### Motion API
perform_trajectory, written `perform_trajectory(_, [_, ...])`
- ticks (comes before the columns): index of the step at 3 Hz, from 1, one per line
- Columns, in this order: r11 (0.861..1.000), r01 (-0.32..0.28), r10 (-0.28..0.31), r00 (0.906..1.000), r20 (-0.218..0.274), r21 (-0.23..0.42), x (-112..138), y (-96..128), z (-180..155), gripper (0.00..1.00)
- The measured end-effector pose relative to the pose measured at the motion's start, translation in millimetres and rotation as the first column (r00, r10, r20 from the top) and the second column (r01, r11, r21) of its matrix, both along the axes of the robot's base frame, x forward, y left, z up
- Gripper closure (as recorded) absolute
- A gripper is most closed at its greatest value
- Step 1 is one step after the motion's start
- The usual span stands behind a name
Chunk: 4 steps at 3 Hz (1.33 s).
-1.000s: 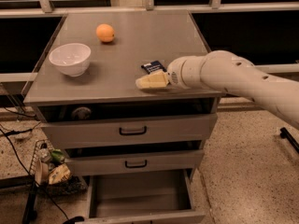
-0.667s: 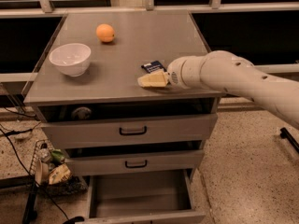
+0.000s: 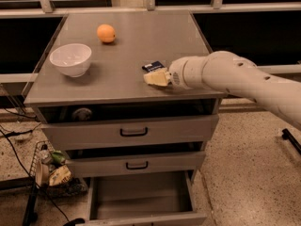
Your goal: Place rxbar blueberry into bottom drawer
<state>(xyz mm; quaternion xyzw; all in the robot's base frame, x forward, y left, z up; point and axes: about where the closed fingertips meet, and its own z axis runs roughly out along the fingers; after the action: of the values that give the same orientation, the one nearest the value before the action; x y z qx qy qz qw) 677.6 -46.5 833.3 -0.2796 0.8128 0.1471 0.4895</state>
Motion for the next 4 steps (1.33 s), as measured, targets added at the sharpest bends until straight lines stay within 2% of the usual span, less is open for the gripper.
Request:
perform_trajectory(1, [1.0,0.002,-0.002,1.0,0.001,-0.002,0,-1,0,0.54])
perform_trajectory(2, [1.0,0.002,-0.002,1.0,0.001,-0.002,1,-1,3,0.69])
perform_trajectory(3, [1.0,0.004,-0.004,1.0,0.008,-0.003,1,-2,6,0.93])
perform_trajectory(4, [1.0,-0.017,0.018,0.9998,0.007,-0.006,1,1,38,1.0])
